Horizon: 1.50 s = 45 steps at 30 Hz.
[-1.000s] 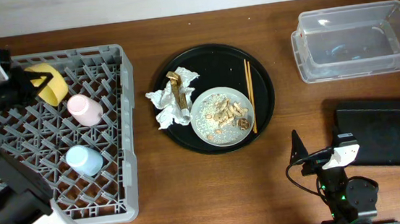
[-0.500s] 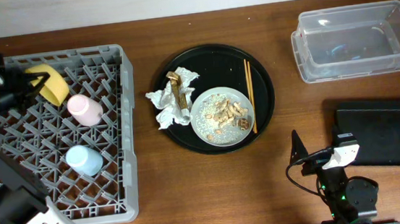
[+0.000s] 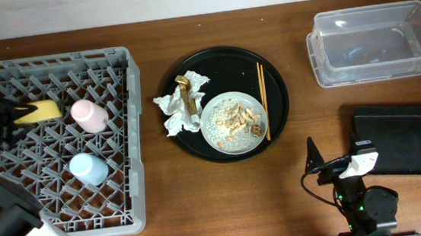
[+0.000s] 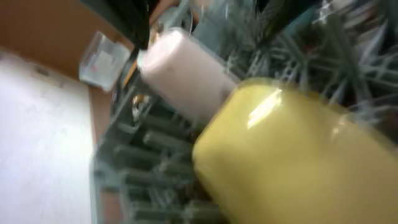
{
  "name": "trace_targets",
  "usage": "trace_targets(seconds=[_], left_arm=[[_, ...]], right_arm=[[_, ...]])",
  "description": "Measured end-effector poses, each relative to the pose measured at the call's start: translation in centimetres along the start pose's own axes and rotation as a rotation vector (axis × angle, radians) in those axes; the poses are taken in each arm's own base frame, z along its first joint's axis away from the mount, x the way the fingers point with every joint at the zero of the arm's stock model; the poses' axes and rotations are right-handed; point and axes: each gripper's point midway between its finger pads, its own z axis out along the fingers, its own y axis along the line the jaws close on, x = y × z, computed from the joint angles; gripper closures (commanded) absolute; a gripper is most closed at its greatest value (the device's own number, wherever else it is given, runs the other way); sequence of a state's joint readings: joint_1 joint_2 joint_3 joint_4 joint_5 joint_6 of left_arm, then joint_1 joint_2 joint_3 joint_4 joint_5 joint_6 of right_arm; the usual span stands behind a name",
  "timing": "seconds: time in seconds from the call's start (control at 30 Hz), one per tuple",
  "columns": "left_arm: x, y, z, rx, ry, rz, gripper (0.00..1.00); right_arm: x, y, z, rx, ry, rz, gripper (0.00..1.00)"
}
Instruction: Sort waste into correct bins and load items into the dishwasher rack
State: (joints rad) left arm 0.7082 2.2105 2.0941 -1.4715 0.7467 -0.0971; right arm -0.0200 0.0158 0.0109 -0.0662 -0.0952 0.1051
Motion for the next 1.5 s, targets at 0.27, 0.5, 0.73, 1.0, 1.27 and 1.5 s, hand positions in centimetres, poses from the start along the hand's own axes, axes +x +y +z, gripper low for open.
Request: trace_targets(seconds=[0.27,0.5,0.73,1.0,1.27,1.5], left_arm=[[0.0,-2.8,-8.4,-0.237,-0.209,0.064,1.0],[-4.6,-4.2,-7.1,-0.325,-0.378,0.225,1.0],[-5.4,-3.9,-0.1,-0.431,-0.344,0.317,1.0],[-6.0,0.0,1.1,-0.661,-0.362,0.308,1.0],[-4.3,3.7,2.9,-0.731,-0.274,0.266,1.0],[-0.9,4.9,2.3,-0.774,-0.15,0.193,1.0]], right_arm=[[0.0,0.0,0.0,0.0,0.0,0.0,0.02],[0.0,0.0,0.0,0.0,0.0,0.0,0.02],[0.0,0.0,0.0,0.0,0.0,0.001,0.02],[0.0,0.0,0.0,0.0,0.0,0.0,0.02],[0.0,0.0,0.0,0.0,0.0,0.0,0.02],[0.0,0.0,0.0,0.0,0.0,0.001,0.02]])
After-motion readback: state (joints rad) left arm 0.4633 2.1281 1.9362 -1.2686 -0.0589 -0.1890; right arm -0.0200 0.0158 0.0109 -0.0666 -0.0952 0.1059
